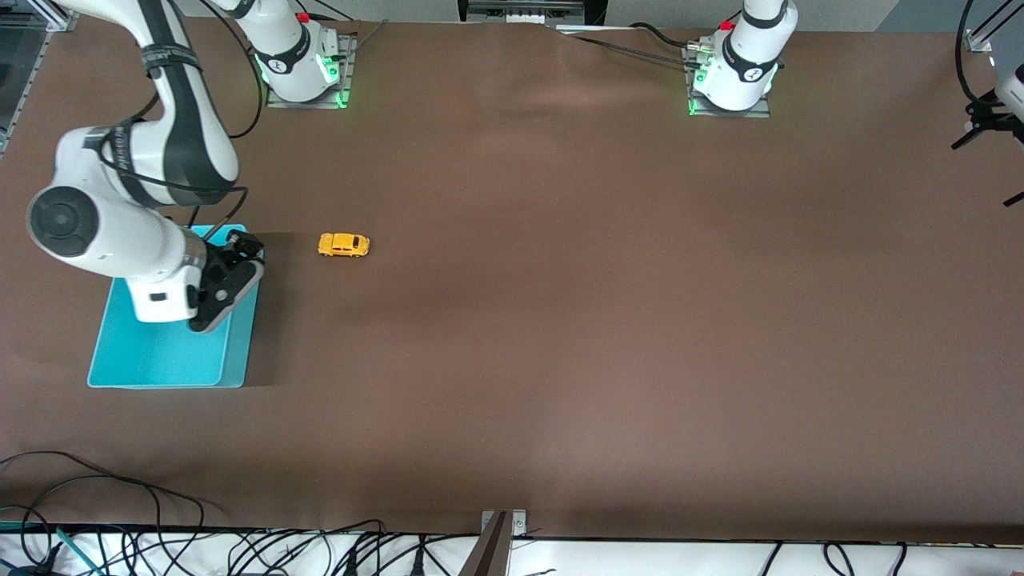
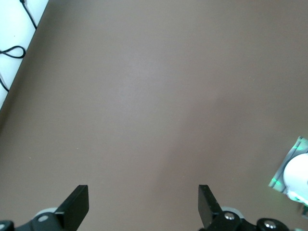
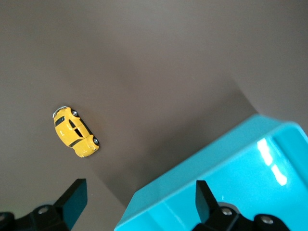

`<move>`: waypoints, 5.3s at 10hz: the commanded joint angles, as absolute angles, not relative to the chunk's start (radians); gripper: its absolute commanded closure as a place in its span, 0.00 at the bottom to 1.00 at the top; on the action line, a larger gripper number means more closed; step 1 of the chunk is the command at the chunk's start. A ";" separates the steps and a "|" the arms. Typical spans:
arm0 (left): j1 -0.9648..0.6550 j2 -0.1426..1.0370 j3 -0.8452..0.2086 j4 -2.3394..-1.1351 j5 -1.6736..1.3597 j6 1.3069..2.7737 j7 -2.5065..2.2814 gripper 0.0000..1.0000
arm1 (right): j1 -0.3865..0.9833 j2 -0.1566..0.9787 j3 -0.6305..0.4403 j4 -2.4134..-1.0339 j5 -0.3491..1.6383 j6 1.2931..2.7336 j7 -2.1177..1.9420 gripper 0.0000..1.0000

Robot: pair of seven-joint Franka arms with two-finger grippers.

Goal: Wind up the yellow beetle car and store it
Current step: 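Reach the right gripper to the car while the left gripper retracts, then close the right gripper on the yellow car and lift it, then carry the car with the right gripper into the teal bin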

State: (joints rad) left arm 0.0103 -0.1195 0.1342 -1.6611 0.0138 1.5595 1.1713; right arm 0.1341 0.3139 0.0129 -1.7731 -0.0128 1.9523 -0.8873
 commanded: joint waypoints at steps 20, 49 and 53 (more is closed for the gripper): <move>-0.052 -0.016 0.058 -1.447 -0.024 1.325 0.245 0.00 | 0.127 0.296 0.213 -2.395 -0.083 2.598 -1.164 0.00; -0.043 -0.091 0.049 -1.586 -0.052 1.454 0.186 0.00 | 0.037 0.322 -0.319 -2.169 0.106 2.428 -1.290 1.00; -0.044 -0.092 0.049 -1.586 -0.052 1.456 0.186 0.00 | 0.031 0.396 -0.318 -2.121 0.193 2.422 -1.287 1.00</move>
State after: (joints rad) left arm -0.0412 -0.0876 0.0496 -1.5878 -0.0443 1.4554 0.1990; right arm 0.0409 0.3713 -0.3233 -2.1535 0.1667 2.4370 -1.2733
